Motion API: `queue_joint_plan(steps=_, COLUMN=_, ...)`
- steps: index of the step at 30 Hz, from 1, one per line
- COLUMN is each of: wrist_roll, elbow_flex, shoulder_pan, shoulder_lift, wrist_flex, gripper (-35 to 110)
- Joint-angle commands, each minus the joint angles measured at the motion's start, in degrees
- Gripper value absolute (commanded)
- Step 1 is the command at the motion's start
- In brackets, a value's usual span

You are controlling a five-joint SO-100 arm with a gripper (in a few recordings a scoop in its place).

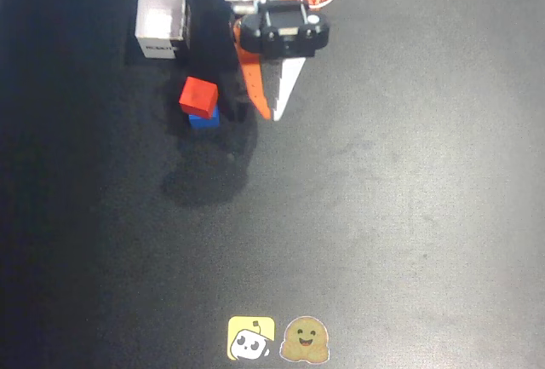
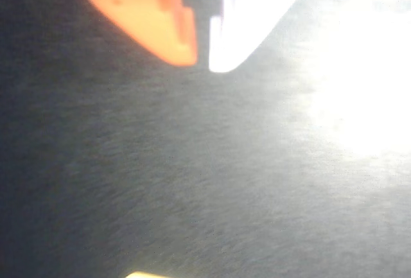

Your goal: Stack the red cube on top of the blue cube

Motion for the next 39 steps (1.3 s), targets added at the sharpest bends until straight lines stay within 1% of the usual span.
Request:
queue_joint_plan(steps=1, wrist_roll=0.62, elbow_flex=5.89, shoulder_pan=-0.53, shoulder_lift=1.05, wrist_flex=-7.38, gripper=0)
queue_joint_plan(steps=2, wrist_roll=1.49, elbow_flex=9.05, shoulder_pan=-0.44, shoulder_lift=1.05, wrist_flex=-10.11, gripper=0)
queue_joint_plan(steps=6, wrist_roll=2.90, elbow_flex=9.67, shoulder_pan=0.09, shoulder_lift=0.70, wrist_flex=-6.42, gripper=0)
queue_joint_plan(steps=13, wrist_roll=3.78, elbow_flex=9.67, shoulder_pan=2.99, shoulder_lift=1.05, wrist_flex=13.10, gripper=0)
queue_joint_plan(steps=17, wrist_roll=3.78, elbow_flex=9.67, shoulder_pan=3.16, shoulder_lift=1.05, wrist_flex=20.13, gripper=0)
queue_joint_plan(steps=19, wrist_roll=2.55, elbow_flex=9.67, shoulder_pan=3.16, shoulder_lift=1.05, wrist_flex=20.21, gripper=0)
queue_joint_plan(steps=39, wrist_roll=2.55, elbow_flex=9.67, shoulder_pan=3.16, shoulder_lift=1.05, wrist_flex=20.21, gripper=0)
